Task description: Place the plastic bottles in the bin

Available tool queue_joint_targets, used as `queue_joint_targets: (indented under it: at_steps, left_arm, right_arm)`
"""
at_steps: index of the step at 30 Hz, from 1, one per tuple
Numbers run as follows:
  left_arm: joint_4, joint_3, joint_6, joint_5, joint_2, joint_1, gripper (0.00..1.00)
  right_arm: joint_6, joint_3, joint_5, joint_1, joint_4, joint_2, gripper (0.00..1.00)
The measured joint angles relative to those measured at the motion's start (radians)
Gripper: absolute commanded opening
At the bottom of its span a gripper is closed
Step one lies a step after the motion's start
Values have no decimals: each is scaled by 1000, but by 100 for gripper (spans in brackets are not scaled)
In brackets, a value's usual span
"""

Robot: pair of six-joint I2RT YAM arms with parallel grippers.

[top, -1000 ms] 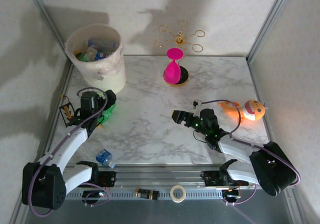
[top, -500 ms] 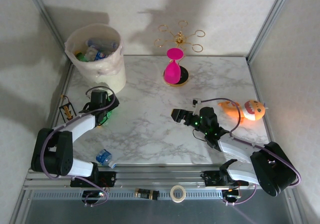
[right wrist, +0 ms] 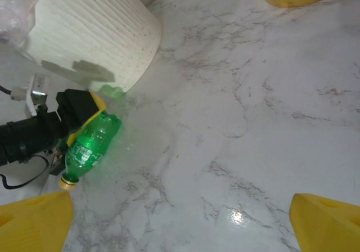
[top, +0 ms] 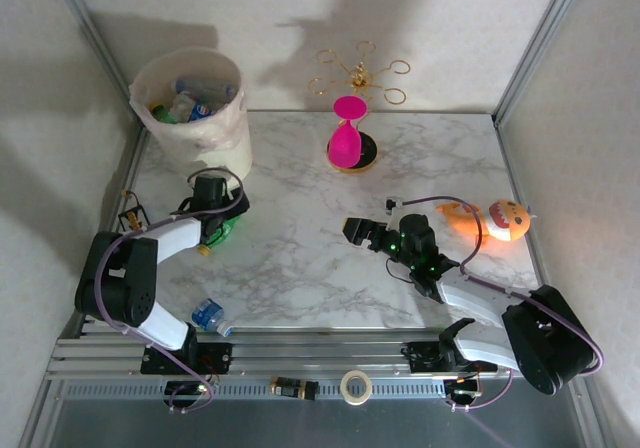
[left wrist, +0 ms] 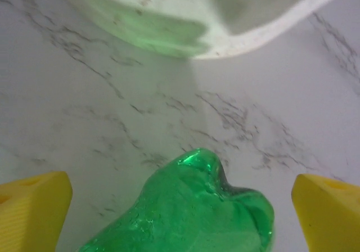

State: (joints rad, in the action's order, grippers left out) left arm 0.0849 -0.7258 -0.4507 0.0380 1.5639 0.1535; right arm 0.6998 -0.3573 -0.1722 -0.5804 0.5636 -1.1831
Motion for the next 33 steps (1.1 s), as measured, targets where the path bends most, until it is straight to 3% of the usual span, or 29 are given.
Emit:
queue_joint_targets:
  at_steps: [10, 33]
  left_arm:
    - [-51, 0, 8, 4, 39, 45, 89]
    - [-70, -22, 29, 3, 56, 55, 27]
  right_arm:
    - [0, 4, 16, 0, 0, 26, 99]
    - [0, 4, 23, 0, 0, 34, 99]
